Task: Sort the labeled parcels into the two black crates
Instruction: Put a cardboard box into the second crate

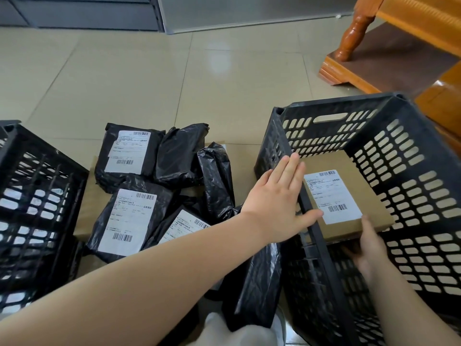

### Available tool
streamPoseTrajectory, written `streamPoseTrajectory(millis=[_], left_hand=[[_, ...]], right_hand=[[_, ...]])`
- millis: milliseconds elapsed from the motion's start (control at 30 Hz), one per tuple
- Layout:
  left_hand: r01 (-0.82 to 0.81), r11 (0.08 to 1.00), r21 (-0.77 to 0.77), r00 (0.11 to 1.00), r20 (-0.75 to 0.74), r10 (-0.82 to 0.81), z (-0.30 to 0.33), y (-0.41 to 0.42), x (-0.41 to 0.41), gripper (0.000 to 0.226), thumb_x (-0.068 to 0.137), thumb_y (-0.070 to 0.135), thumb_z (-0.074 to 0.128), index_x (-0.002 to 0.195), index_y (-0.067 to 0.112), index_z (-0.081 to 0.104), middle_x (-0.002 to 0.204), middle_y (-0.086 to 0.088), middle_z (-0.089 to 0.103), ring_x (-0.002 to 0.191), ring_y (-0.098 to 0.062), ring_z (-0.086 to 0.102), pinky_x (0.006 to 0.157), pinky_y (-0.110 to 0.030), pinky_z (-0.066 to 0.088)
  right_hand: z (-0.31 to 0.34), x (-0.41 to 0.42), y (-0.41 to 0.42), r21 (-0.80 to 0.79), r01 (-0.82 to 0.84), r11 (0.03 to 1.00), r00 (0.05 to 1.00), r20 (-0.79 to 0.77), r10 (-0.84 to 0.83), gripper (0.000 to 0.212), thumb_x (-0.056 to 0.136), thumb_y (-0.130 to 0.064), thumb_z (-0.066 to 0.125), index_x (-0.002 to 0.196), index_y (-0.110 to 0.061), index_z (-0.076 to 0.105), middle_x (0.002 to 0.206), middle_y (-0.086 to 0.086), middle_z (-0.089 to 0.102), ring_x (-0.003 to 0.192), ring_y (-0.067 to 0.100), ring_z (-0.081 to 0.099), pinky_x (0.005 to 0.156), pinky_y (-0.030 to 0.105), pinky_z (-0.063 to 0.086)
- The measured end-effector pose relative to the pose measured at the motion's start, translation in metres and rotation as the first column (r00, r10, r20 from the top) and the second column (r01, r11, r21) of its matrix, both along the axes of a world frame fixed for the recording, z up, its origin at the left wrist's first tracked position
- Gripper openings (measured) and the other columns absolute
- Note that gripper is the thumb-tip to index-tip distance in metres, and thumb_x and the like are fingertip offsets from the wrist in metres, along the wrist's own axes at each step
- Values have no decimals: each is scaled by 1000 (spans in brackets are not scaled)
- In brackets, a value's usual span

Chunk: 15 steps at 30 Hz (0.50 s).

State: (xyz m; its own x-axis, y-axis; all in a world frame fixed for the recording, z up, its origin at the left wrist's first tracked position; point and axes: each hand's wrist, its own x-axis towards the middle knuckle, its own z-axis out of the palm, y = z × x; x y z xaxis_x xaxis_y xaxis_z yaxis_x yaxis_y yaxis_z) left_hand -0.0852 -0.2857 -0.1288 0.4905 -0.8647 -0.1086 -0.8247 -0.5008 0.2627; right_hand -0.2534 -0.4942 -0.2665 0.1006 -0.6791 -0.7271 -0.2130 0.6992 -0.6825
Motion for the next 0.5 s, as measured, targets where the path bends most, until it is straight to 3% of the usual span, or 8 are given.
streamPoseTrajectory(millis=[133,233,400,500], left_hand=[[-3,1000,-5,1000,2,4,-1,0,0,95,93,72,25,157,10,-9,164,-5,-20,151,-17,-18,124,-36,1],[-6,1000,-8,1000,2,6,-1,0,0,95,93,72,26,157,11,-9,164,-5,-20,151,-17,-18,124,-35,-1],[-12,1000,-26,1000,-1,12,-3,-1,-1,96,92,72,27,157,10,-7,164,-5,-18,151,-17,-16,123,-35,0],[-10,1000,-20,1000,-3,10,-3,-1,-1,96,92,72,28,157,10,-7,164,-6,-17,151,-18,-16,123,-34,-1]], right_hand=[[-6,10,7,32,-105,994,989,107,101,50,93,-32,65,140,-18,53,131,13,62,108,26,63,78,40,56],[-13,17,10,-15,-159,987,983,94,160,49,91,-15,67,138,-10,53,133,18,60,98,23,64,85,41,56],[-17,17,13,-33,-137,990,989,55,139,60,88,-14,71,142,-9,46,132,18,60,115,28,61,88,40,55],[-30,13,9,7,-206,979,978,48,205,78,74,-31,78,144,-22,45,132,9,62,120,27,60,85,42,57]])
